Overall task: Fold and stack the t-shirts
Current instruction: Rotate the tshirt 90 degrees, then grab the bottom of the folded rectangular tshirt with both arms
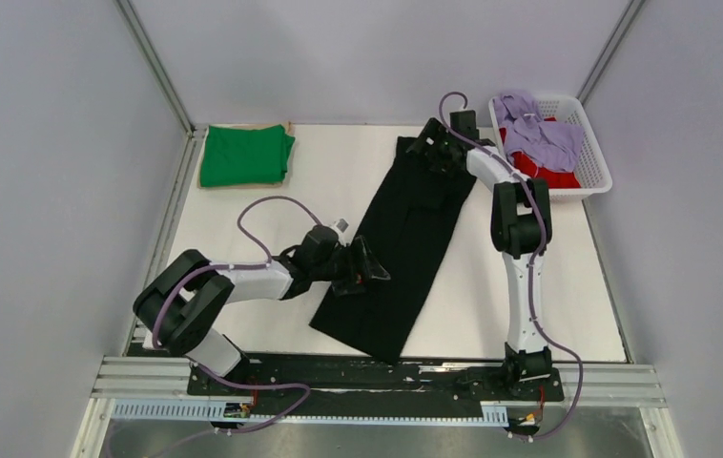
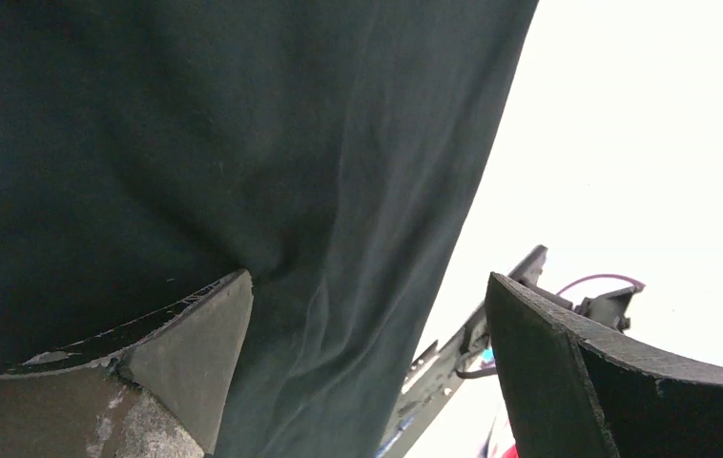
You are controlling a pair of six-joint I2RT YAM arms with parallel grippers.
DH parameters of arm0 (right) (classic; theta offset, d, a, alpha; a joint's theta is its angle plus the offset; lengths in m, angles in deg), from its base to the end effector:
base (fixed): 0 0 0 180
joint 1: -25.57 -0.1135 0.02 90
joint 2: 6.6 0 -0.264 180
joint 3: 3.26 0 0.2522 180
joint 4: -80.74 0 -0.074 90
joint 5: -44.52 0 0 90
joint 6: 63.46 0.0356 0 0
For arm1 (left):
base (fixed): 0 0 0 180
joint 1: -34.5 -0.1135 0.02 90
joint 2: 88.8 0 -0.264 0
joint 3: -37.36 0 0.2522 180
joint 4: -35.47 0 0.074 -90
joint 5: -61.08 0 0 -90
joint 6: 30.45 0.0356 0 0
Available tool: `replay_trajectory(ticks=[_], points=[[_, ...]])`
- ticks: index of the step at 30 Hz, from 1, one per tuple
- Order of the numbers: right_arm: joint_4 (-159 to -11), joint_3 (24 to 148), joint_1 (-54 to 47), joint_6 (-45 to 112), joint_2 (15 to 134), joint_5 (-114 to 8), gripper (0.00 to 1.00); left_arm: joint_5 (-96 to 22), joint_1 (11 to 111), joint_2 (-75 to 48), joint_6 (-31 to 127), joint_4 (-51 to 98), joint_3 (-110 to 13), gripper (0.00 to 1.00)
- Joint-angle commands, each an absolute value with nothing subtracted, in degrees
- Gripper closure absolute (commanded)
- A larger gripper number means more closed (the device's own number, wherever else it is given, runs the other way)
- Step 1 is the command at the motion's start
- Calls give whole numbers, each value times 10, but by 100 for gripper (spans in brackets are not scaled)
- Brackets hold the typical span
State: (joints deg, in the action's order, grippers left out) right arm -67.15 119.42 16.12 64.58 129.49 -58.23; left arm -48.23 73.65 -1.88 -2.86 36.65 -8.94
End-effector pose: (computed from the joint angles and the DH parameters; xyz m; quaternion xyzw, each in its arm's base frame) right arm 0.5232 0.0950 0.1605 0.1864 0.9018 0.2455 0.3029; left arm 0.2100 -0.1861 0.1446 -0.1096 0.8876 -0.4220 0.1487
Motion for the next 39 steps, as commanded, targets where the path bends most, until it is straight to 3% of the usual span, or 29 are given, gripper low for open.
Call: replay_trajectory(ticks=[1, 8, 15, 22, 32, 39], points=[[-648, 1312, 156, 674, 1407, -625, 2, -451, 799, 33, -81, 368, -122, 0], [-689, 1453, 155, 688, 1499, -641, 2, -397, 854, 4, -70, 330, -159, 0], [-694, 1424, 147, 567, 1365, -698, 0, -335, 858, -80, 38, 196, -209, 0], [-699, 1154, 113, 425, 1158, -660, 0, -208, 856, -142, 113, -33, -255, 0], [-708, 710, 53, 557, 825, -528, 0, -198, 849, -276, 113, -81, -135, 1], [-652, 494, -9, 647, 616, -553, 0, -327, 848, -284, 99, 11, -58, 23]])
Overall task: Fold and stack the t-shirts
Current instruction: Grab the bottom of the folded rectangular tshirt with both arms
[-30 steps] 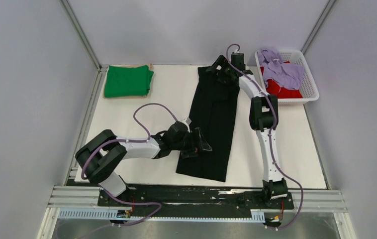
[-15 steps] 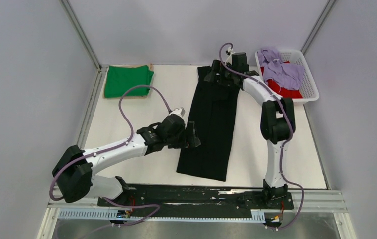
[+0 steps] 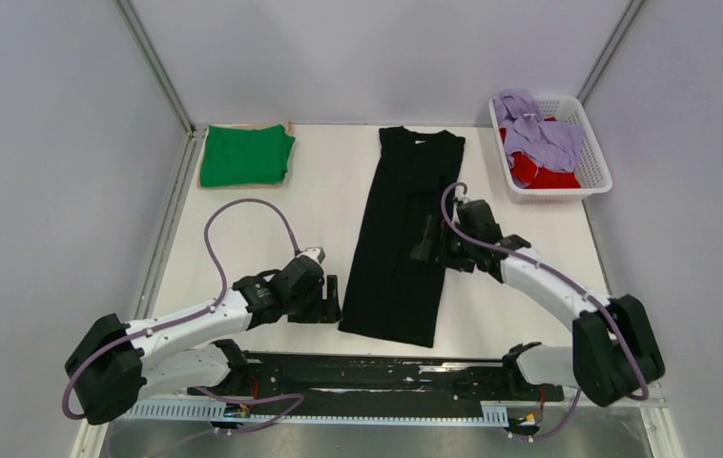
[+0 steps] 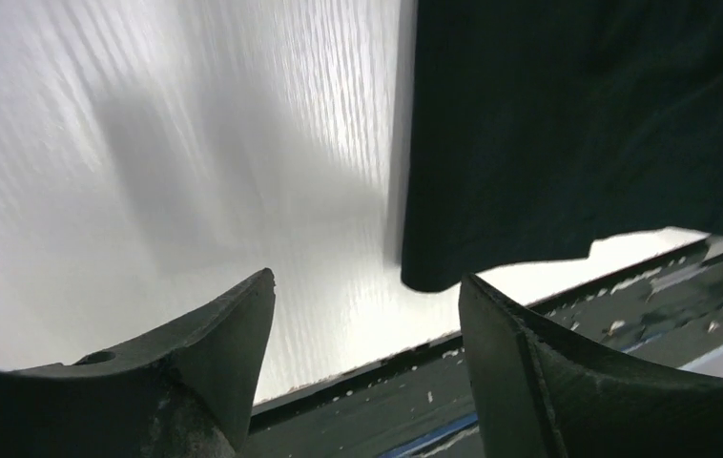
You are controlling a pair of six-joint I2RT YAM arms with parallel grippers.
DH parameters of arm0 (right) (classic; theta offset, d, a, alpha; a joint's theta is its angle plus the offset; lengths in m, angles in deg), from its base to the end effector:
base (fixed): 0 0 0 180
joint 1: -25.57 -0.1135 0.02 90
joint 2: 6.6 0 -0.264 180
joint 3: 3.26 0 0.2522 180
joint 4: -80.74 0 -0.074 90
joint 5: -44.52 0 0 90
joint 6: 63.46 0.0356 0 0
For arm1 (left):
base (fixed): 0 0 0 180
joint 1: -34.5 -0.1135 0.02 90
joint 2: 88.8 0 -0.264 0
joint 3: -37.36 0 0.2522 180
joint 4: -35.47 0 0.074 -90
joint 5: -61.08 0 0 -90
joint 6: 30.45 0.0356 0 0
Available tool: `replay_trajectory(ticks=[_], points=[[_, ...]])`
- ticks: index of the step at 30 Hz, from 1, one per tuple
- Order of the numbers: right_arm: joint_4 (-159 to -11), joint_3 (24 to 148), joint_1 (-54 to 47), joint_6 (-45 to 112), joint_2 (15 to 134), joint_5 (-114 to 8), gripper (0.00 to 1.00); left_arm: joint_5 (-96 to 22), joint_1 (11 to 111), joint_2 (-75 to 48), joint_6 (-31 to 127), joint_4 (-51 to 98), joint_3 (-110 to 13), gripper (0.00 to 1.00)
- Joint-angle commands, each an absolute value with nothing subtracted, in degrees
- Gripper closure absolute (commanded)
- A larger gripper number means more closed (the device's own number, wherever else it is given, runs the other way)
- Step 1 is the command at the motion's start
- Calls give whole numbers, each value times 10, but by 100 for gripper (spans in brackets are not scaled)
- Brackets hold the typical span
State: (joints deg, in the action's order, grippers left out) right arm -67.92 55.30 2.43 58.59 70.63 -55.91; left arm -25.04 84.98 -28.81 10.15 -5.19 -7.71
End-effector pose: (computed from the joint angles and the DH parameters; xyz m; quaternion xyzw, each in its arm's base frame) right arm 0.2463 0.1123 0.2067 0.0417 0.9354 0.2334 0.2622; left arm 0.1250 -0.1478 0.1868 -0.0010 0.9547 -0.2055 0.2151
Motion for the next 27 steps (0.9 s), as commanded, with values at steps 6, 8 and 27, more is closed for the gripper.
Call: replay_trajectory(ticks=[6, 8, 27], points=[[-585, 429, -62, 653, 499, -603, 0, -387, 849, -234, 106, 55, -48, 40], [-564, 420, -69, 641, 476, -599, 1, -399, 848, -213, 108, 59, -49, 49], [-477, 387, -207, 718, 512, -569, 32, -395, 848, -139, 113, 59, -65, 100]])
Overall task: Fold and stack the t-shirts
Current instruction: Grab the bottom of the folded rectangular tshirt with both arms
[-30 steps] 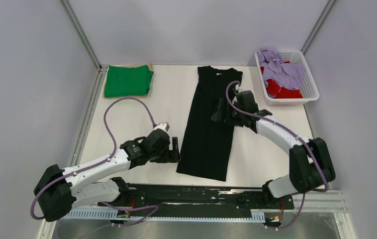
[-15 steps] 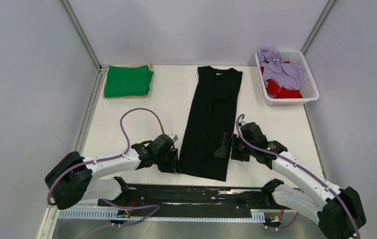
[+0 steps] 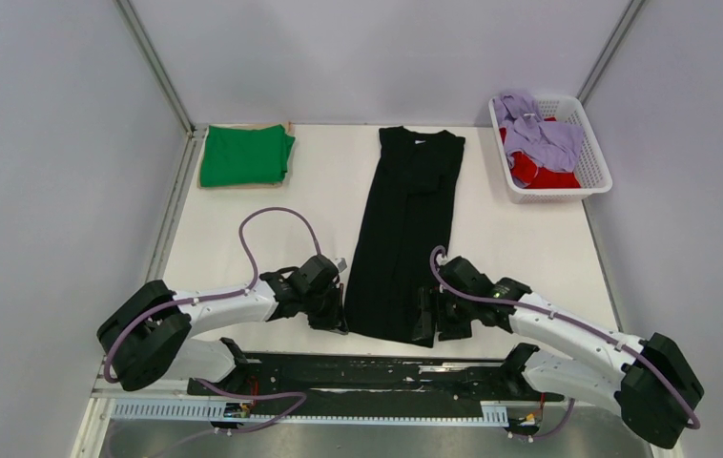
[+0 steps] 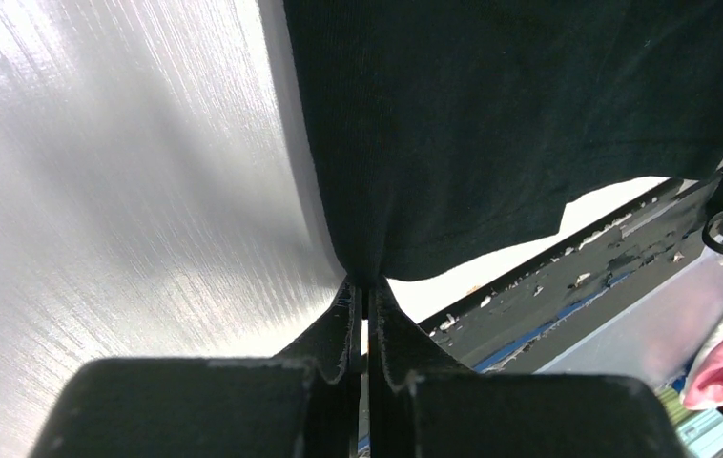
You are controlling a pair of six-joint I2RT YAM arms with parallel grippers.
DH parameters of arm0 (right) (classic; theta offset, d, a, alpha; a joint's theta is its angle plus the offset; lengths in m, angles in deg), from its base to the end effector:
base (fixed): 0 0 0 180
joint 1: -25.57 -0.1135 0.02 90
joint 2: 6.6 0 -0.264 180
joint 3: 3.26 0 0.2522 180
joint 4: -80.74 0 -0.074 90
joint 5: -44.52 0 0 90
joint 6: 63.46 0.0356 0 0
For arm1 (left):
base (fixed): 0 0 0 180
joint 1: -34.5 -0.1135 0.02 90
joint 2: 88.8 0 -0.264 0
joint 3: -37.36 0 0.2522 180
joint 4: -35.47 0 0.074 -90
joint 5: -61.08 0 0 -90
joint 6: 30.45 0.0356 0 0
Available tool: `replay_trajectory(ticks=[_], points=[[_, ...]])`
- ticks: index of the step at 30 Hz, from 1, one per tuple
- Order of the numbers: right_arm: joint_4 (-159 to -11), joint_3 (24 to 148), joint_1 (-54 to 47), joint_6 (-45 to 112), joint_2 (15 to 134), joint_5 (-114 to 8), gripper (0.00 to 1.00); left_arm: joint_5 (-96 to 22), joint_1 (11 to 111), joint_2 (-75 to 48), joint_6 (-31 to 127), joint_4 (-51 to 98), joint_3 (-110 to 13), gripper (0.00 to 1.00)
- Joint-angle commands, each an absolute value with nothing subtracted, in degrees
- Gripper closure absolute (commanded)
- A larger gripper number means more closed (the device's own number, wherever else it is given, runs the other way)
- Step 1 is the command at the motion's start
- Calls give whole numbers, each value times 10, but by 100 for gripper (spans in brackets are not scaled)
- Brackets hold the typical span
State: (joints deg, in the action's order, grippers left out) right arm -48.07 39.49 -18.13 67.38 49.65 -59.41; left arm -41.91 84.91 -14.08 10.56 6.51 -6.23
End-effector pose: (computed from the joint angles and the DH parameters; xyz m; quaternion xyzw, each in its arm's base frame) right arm 0.1133 0.1202 0.1760 -0.0507 0.9675 0.2338 0.0813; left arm 0.1344 -0.1750 0.1436 0.0411 0.9595 -0.2662 0.0825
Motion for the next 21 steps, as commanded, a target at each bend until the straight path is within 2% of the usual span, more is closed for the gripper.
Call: replay_trajectory(ticks=[1, 4, 18, 21], points=[[-479, 385, -212, 724, 515, -565, 36, -397, 849, -141, 113, 61, -62, 100], [-496, 377, -219, 734, 523, -571, 45, -400, 849, -149, 111, 70, -58, 100], [-518, 364, -222, 742, 541, -560, 53, -399, 848, -161, 103, 82, -48, 100], [-531, 365, -222, 742, 548, -544, 61, -399, 848, -162, 102, 86, -49, 100]])
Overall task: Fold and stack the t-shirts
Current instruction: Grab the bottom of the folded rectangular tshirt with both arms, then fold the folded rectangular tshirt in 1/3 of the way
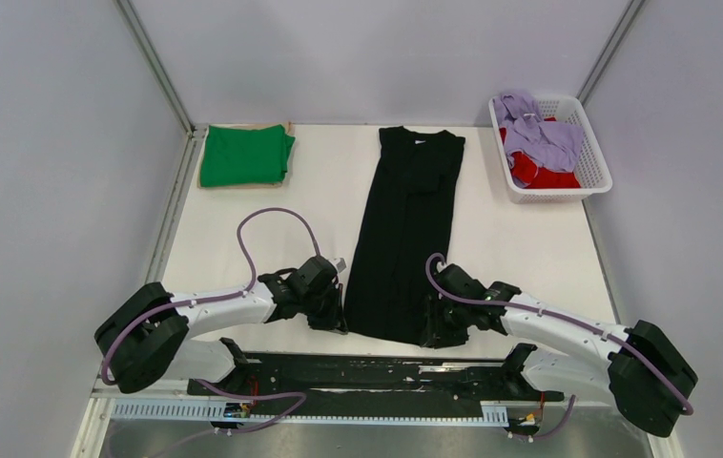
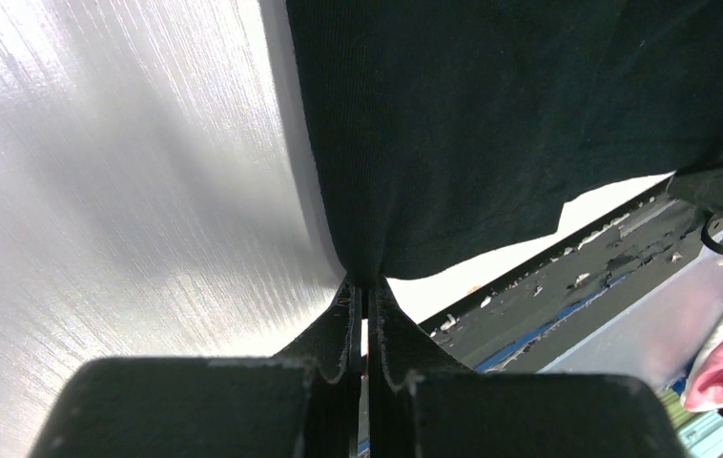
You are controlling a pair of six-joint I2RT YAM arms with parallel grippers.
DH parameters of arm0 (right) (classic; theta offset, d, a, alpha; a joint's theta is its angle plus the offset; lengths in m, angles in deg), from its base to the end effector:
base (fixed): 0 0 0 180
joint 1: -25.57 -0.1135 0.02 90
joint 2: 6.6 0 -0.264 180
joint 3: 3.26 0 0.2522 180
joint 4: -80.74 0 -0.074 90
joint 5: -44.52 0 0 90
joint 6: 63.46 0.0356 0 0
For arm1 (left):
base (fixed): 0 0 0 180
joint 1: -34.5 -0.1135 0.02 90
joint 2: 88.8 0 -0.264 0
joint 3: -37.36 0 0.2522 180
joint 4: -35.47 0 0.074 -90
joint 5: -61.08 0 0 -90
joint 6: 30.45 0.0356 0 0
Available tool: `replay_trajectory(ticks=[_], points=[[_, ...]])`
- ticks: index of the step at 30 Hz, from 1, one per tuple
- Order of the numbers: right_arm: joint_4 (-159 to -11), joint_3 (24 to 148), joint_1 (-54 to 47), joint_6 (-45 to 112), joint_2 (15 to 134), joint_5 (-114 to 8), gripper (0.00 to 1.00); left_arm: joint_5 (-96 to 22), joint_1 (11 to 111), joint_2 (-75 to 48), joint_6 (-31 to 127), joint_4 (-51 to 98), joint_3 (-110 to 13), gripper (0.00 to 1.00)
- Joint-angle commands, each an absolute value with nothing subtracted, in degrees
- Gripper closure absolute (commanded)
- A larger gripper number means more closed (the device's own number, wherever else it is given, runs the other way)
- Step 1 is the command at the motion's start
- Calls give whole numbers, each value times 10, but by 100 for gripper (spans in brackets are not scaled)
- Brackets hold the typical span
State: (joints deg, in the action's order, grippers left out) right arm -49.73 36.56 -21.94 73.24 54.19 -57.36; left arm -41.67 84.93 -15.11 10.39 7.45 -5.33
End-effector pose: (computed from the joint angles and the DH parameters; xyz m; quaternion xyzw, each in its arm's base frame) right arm 0.1047 0.1251 0.1511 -0.0245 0.9801 0.1928 0.0399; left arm 0.1328 -0.1731 0.1438 0.0403 0.9573 -0.2718 0.0896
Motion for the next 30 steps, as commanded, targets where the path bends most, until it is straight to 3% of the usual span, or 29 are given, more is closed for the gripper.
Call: replay_trajectory(ticks=[1, 6, 11, 22, 30], points=[[-536, 365, -222, 741, 551, -541, 65, -398, 848, -162, 101, 87, -51, 100], [-553, 382, -223, 731, 555, -526, 89, -392, 849, -172, 104, 99, -69, 100], [-556, 423, -223, 723, 537, -501, 100, -363, 848, -182, 126, 82, -121, 100], [-593, 498, -132, 667, 538, -395, 100, -362, 752, -91, 190, 76, -287, 100], [-686, 555, -10, 623, 632, -433, 100, -380, 683, 84, 254, 76, -456, 100]])
